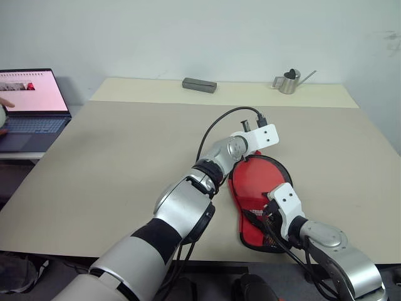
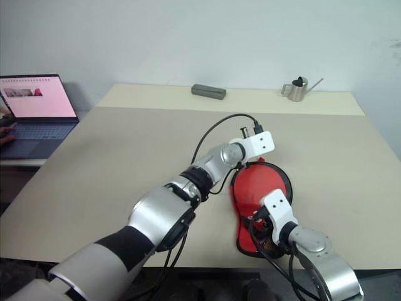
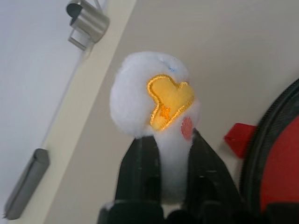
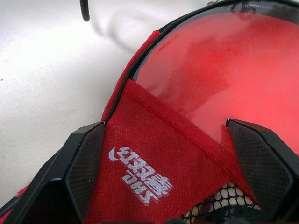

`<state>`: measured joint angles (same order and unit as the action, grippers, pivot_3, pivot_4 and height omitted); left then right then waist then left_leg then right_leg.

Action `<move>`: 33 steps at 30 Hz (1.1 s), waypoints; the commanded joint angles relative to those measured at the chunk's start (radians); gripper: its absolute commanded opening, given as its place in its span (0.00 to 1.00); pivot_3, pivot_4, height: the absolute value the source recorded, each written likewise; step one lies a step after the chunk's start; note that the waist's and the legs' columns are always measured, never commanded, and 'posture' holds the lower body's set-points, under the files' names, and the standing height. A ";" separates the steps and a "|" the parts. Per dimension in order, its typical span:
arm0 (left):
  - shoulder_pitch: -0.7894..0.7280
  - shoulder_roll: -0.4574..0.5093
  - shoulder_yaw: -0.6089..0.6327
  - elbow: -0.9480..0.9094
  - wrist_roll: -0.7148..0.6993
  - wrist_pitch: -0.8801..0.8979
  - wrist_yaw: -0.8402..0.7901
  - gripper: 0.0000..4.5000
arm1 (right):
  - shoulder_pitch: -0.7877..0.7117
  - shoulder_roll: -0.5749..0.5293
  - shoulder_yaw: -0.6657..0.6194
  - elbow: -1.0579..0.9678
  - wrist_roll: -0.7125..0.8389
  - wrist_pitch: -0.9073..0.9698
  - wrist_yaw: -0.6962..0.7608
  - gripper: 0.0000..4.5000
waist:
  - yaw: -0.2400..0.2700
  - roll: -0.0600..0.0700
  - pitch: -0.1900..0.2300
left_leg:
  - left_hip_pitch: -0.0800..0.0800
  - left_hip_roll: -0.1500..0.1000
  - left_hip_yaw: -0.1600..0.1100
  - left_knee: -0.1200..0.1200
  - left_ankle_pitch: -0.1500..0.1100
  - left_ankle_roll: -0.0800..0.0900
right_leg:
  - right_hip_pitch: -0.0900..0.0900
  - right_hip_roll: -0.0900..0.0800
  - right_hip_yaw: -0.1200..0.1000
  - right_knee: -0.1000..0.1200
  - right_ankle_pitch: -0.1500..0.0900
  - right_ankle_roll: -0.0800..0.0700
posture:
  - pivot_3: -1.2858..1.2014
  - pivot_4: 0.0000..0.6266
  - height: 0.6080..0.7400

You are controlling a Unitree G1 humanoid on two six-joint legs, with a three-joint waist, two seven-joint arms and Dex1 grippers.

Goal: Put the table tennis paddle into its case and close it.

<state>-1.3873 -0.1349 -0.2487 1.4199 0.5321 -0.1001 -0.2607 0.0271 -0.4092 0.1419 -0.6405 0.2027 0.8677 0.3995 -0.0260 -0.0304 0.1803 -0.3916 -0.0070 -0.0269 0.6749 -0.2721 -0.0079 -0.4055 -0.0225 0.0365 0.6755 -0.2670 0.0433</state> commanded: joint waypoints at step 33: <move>0.292 0.245 0.285 -0.768 -0.522 0.129 -0.538 0.81 | -0.166 -0.126 -0.083 0.216 0.128 -0.033 0.228 1.00 | -0.004 -0.001 -0.003 | 0.003 0.001 0.002 0.001 0.000 0.000 | 0.000 0.001 0.004 0.004 0.003 -0.005 | 0.52 0.24 1.00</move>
<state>-1.1289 0.0718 0.0380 0.8606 0.0473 -0.0693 -0.7798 -0.1689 -0.4985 0.0912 -0.4020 0.3041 0.7940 0.6033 -0.0304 -0.0313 0.1773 -0.3897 -0.0056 -0.0255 0.6758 -0.2721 -0.0079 -0.4057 -0.0220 0.0399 0.6786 -0.2636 0.0379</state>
